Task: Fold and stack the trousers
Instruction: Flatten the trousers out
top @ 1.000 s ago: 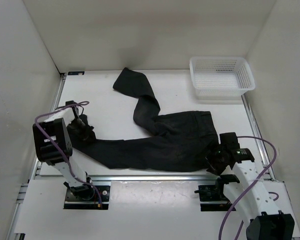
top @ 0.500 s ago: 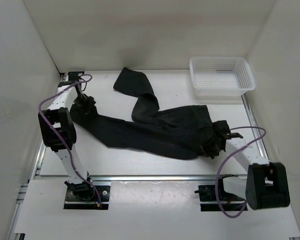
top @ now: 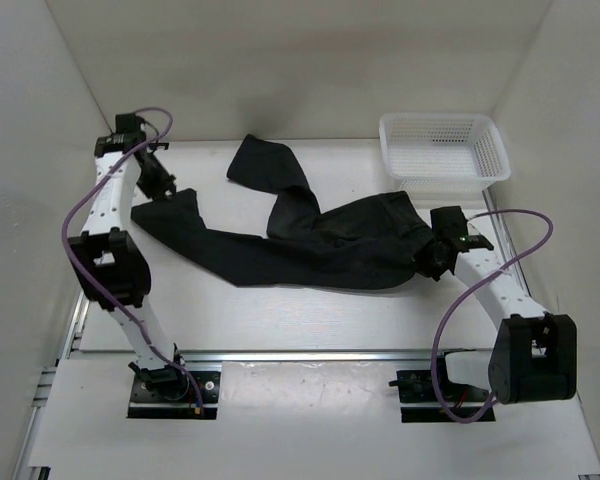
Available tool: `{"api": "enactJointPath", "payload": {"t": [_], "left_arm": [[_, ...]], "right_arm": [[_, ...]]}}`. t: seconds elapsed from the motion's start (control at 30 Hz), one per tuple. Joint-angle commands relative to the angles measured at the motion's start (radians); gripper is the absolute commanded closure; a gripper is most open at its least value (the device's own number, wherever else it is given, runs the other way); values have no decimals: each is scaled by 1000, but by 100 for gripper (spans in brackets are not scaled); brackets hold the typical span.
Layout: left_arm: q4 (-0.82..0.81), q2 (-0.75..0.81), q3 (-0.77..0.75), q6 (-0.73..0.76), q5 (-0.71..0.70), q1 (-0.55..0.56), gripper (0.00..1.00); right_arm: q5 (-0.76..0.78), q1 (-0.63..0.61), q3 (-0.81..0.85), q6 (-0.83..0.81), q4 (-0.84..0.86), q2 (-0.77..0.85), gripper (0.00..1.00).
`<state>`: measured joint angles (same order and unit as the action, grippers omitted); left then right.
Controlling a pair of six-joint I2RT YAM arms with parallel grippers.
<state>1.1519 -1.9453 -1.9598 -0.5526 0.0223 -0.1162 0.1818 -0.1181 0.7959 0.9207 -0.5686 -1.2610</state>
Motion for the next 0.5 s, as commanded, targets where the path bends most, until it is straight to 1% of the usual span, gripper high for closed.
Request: {"api": "enactJointPath", "payload": {"t": [0.0,0.03,0.07,0.1,0.13,0.17,0.2,0.23,0.27,0.3,0.4,0.47], "left_arm": [[-53,222,252,29,16,-80,82],[-79,247,324,29,42,-98,90],[-98,261,437,29,59,-111,90],[-128,261,484,29,59,-111,82],[-142,261,522,29,59,-111,71],[-156,249,577,29,97,-111,57],[-171,221,594,29,113,-111,28],[-204,207,607,20,126,-111,14],[-218,191,607,10,136,-111,7],[-218,172,616,10,136,-111,2],[-230,100,561,-13,127,-111,2],[-230,48,518,-13,126,-102,5]], "right_arm": [[58,6,-26,-31,-43,61,99],[58,6,-38,-42,-43,87,99],[58,15,-47,-42,-54,100,99],[44,15,-61,-52,-65,119,99],[33,15,-61,-52,-65,132,99],[33,24,-70,-63,-76,143,99],[22,24,-70,-63,-76,167,99],[22,34,-70,-77,-76,179,99],[22,34,-70,-88,-86,190,99],[13,43,-70,-88,-86,204,99],[2,54,-70,-112,-105,213,99],[-11,66,-70,-123,-105,222,99]]}}
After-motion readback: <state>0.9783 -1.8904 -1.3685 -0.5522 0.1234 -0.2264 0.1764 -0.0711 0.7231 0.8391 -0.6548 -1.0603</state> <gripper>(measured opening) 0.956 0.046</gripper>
